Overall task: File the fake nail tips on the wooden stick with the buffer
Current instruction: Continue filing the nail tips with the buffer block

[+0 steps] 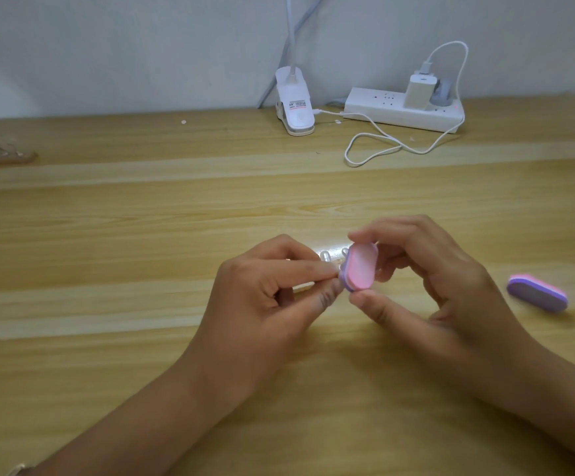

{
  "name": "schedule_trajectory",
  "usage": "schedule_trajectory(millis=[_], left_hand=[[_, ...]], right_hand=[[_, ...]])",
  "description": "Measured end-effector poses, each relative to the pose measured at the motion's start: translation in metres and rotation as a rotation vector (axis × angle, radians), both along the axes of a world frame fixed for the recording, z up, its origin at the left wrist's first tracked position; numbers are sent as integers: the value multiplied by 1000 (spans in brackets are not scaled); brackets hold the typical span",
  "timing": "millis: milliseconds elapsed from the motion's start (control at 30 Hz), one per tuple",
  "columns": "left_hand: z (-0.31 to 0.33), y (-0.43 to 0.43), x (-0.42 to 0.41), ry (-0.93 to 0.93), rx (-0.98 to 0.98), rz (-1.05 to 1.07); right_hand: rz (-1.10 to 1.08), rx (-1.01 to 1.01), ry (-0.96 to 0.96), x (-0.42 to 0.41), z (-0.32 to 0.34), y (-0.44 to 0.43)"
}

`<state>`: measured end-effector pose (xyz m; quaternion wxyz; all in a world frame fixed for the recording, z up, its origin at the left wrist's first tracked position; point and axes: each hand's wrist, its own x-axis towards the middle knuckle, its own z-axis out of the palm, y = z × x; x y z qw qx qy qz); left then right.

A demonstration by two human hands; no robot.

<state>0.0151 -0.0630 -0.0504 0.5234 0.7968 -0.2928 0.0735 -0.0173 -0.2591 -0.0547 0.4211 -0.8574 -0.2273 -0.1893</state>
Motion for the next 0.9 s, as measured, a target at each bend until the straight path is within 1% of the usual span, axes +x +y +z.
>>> schedule_trajectory(millis=[133,300,367,433,500,633,733,900], left_hand=[[0,0,0,6,3,-28],[0,0,0,5,1,-25],[1,-1,-1,5,-8,-27],[2,-1,-2,4,-12,-11],[1,0,-2,5,-11,-1],[2,-1,-3,7,-18,-10],[2,0,-2,-12,-1,10],[2,0,-2,-12,-13,7]], right_hand=[[55,-25,-34,-2,-1,1],[41,-8,-42,-1,-1,1],[67,-24,-61,-3,-2,2],[46,-39,-77,-1,-1,1],[10,-24,-70,1,-1,-1],[61,-34,-66,-3,-1,0],[27,-22,-56,-2,0,-1],[68,-32,-60,-3,-1,1]])
